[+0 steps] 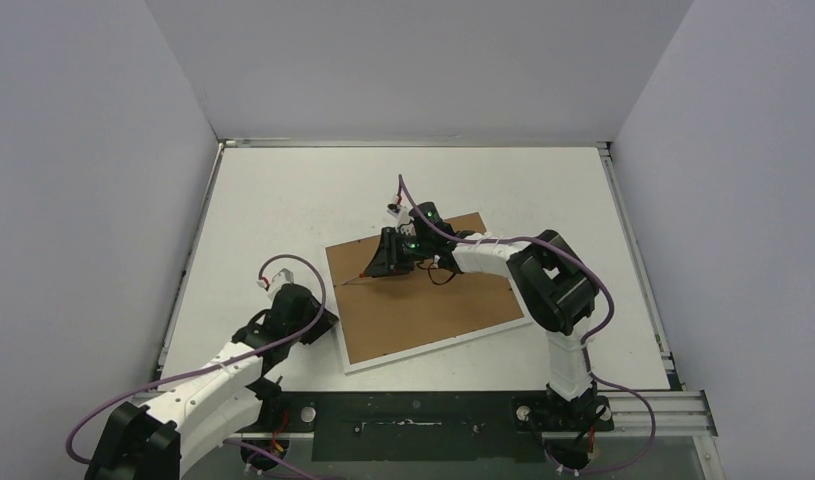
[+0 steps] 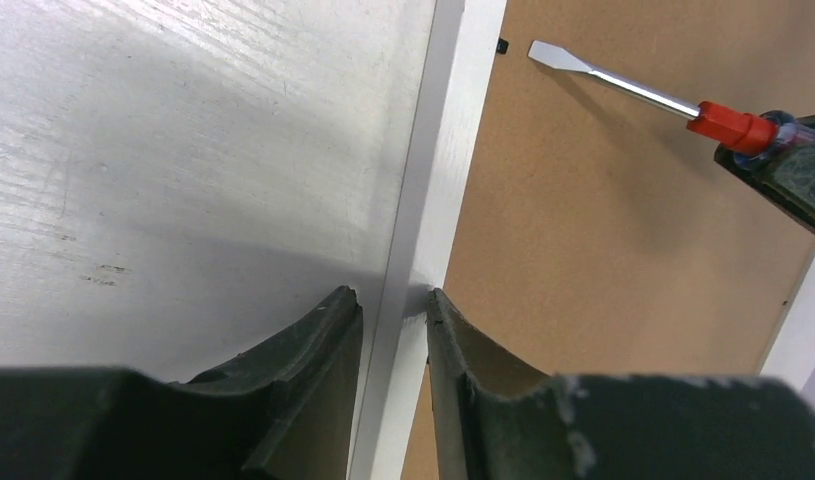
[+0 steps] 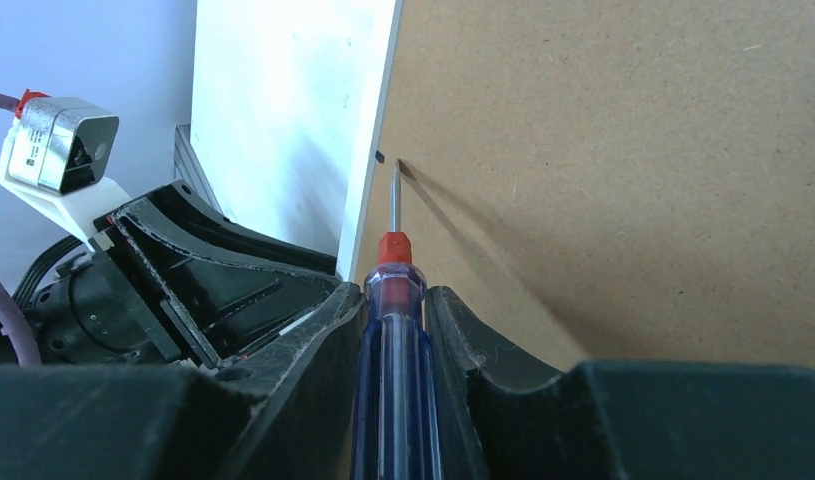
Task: Take the photo out of the frame
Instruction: Release the photo frame item from the photo frame.
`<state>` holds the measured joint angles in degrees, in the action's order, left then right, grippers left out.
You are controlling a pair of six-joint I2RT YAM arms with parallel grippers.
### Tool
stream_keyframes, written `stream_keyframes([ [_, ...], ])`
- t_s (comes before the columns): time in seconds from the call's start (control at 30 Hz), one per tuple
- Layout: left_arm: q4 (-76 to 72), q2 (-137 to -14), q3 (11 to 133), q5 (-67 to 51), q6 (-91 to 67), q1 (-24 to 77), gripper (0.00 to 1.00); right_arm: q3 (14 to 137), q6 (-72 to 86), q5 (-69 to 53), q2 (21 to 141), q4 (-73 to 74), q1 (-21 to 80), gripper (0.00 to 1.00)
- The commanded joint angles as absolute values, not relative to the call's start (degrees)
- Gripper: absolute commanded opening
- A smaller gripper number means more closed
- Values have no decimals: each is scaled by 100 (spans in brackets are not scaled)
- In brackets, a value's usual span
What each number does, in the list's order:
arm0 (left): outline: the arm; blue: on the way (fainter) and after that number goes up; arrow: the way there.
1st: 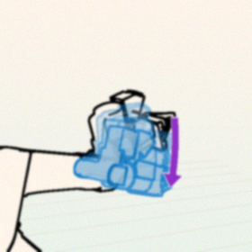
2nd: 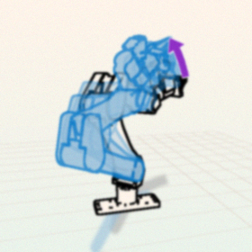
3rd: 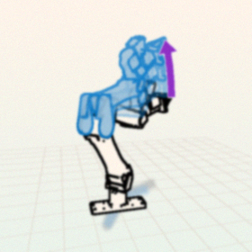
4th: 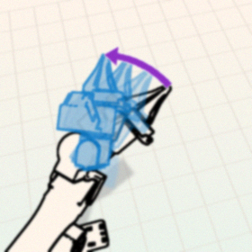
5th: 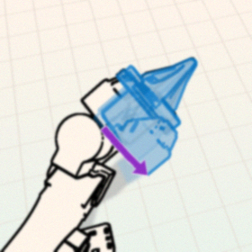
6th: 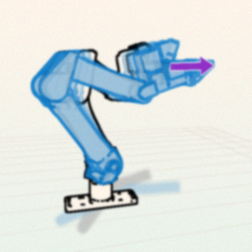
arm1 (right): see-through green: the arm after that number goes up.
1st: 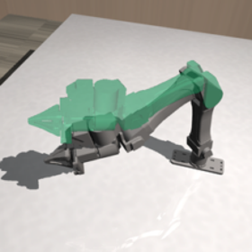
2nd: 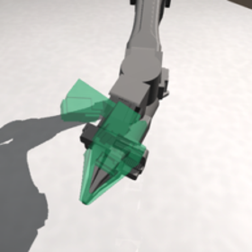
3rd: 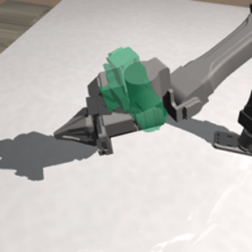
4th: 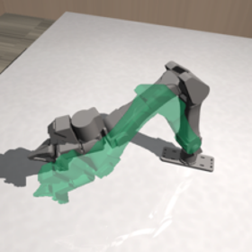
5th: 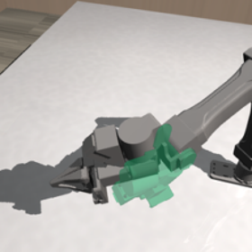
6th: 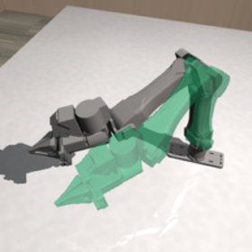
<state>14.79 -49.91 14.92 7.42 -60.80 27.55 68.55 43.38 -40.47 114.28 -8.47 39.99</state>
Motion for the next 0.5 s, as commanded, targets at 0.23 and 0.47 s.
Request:
stream_keyframes([
  [0.23, 984, -5049, 1073, 738, -6264, 2690, 25, 7185, 4276, -4111, 11640, -896, 4030, 0],
  [0.47, 957, -5424, 1130, 598, -6317, 2672, 6, 7356, 4298, -4140, 11754, -752, 4073, 0],
])
